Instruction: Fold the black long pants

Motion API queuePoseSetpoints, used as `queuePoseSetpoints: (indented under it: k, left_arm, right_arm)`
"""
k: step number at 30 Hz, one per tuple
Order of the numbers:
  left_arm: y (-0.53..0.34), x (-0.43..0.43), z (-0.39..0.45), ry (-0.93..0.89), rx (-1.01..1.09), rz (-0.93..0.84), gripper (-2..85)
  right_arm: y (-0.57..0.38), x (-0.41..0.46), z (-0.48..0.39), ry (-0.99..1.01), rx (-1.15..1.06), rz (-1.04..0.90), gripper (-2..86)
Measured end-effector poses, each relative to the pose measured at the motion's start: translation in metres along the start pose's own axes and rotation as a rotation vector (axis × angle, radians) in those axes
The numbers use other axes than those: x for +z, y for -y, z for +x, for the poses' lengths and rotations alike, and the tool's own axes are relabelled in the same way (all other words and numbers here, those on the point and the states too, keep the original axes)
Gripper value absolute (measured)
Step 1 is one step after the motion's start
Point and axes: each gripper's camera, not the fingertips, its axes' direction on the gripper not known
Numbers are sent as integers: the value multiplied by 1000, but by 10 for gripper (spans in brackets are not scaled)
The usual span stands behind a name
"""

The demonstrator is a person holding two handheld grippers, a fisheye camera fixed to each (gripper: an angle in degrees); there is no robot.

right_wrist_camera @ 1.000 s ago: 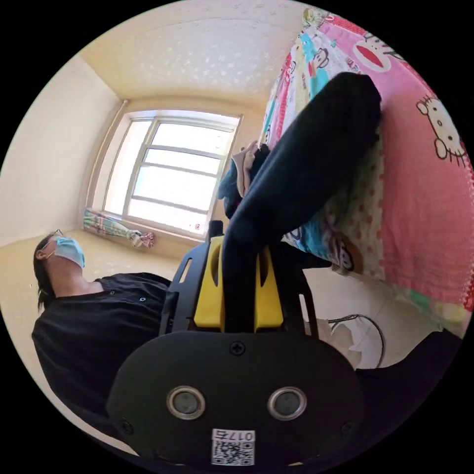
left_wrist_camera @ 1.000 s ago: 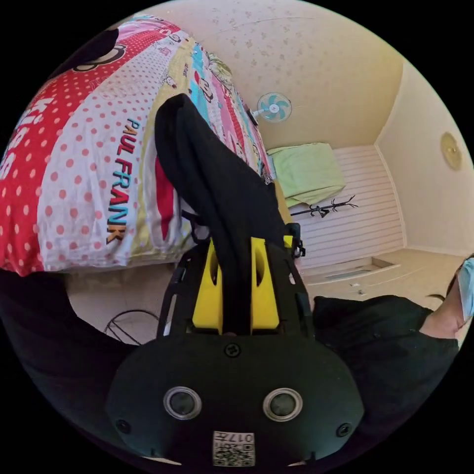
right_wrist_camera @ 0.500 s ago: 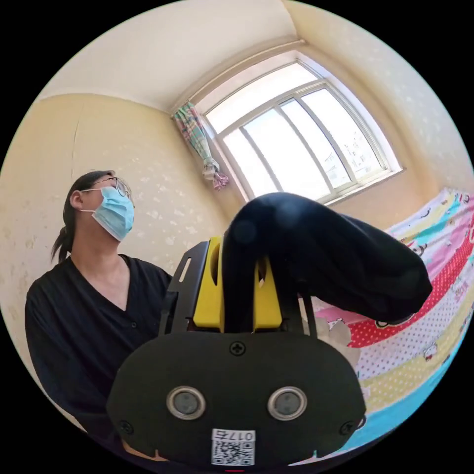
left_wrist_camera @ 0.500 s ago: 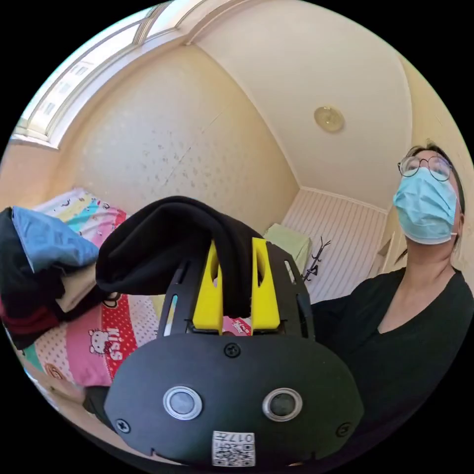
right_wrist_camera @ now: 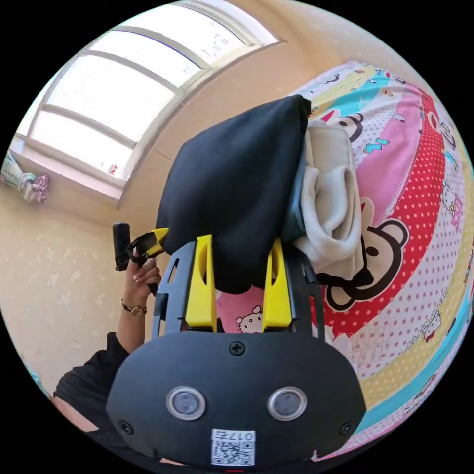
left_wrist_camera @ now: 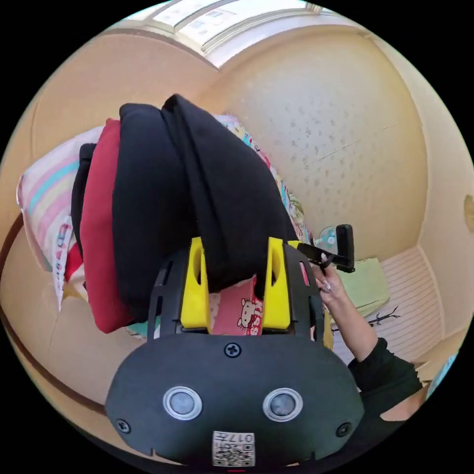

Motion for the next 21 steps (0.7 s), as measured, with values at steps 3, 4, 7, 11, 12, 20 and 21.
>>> queuePoseSetpoints:
  k: [3,4,7,11,12,20,21]
  left_arm:
    - [-20,-13,-34,-292,-112,98,130]
    - [-26,-20,-40,-345,-158,122,129]
    - [-43,-42,-37,-439,-193,188,152]
    - [-80,-74,-22,-470,-144,234,132]
    - [-94,-81,-17,-513,-111,243,125]
    - [-151,-56,26,-588,-110,166,122]
    - [-159,-43,32,-582,-120,149,121]
  right_arm:
    - [-15,-6,18,177,-20,6,132]
    - [-20,-10,21,188,-19,-2,129]
    - [-61,-39,34,128,-46,19,110]
    - [-174,-70,68,-267,-8,-36,103]
    - [-219,-72,82,-407,46,-47,99]
    - [-485,-146,116,-294,427,297,37]
    - [-510,-170,118,-301,485,355,54]
